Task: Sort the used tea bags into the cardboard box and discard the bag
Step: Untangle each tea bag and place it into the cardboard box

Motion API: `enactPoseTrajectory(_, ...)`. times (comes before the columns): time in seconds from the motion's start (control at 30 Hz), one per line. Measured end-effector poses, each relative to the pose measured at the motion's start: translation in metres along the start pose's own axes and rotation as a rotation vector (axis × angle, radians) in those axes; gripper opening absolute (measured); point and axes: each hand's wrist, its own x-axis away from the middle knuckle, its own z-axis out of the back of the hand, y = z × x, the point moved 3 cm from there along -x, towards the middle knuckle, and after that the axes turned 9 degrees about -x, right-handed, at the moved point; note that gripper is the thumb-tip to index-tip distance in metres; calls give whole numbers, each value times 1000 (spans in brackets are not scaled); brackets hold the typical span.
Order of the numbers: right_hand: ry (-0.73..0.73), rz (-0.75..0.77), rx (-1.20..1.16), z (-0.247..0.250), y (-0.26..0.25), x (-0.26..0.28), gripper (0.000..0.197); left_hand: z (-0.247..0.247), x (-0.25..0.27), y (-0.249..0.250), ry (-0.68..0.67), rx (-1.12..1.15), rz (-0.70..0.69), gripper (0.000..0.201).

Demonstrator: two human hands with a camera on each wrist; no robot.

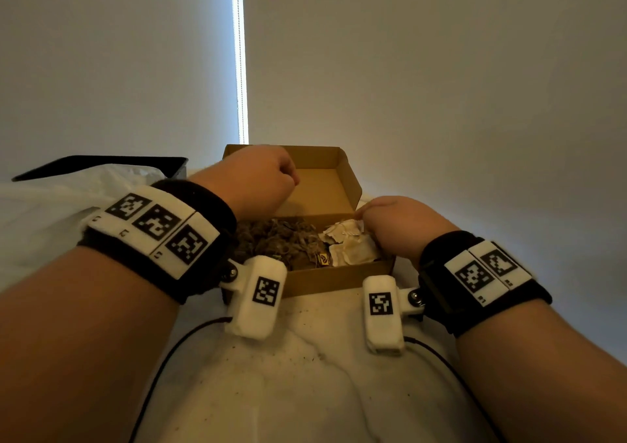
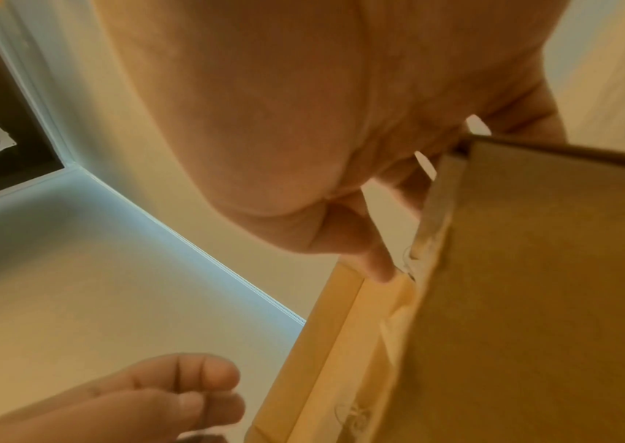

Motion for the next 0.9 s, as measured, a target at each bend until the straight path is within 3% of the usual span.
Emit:
enactPoseTrajectory(0.07, 58, 57, -99, 5, -3, 2, 27, 9, 9, -6, -151, -173, 1, 20)
enactPoseTrajectory(0.1, 98, 85, -148, 6, -8, 9, 25, 8, 15, -9, -278, -282, 10, 29)
enactPoseTrajectory(0.17, 19, 141, -214, -2, -15, 16, 23, 1, 27, -13, -505, -450, 34, 52)
enactPoseTrajectory(0.23, -111, 180, -216, -12, -25, 22, 24, -12, 32, -11, -606, -524, 16, 63)
enactPoseTrajectory(0.4, -282, 170, 82, -27, -31, 25, 29, -42, 27, -4, -602, -565, 12, 74)
enactPoseTrajectory(0.6, -332, 152, 175, -32, -32, 21, 28, -43, 25, -3, -643, -580, -23, 69)
enactPoseTrajectory(0.7, -293, 147, 93, -30, -30, 21, 25, -23, 29, -4, -519, -321, 2, 55)
enactPoseTrajectory(0.9, -38, 215, -222, -20, -35, 25, 15, 59, 58, -45, -23, -198, 150, 33)
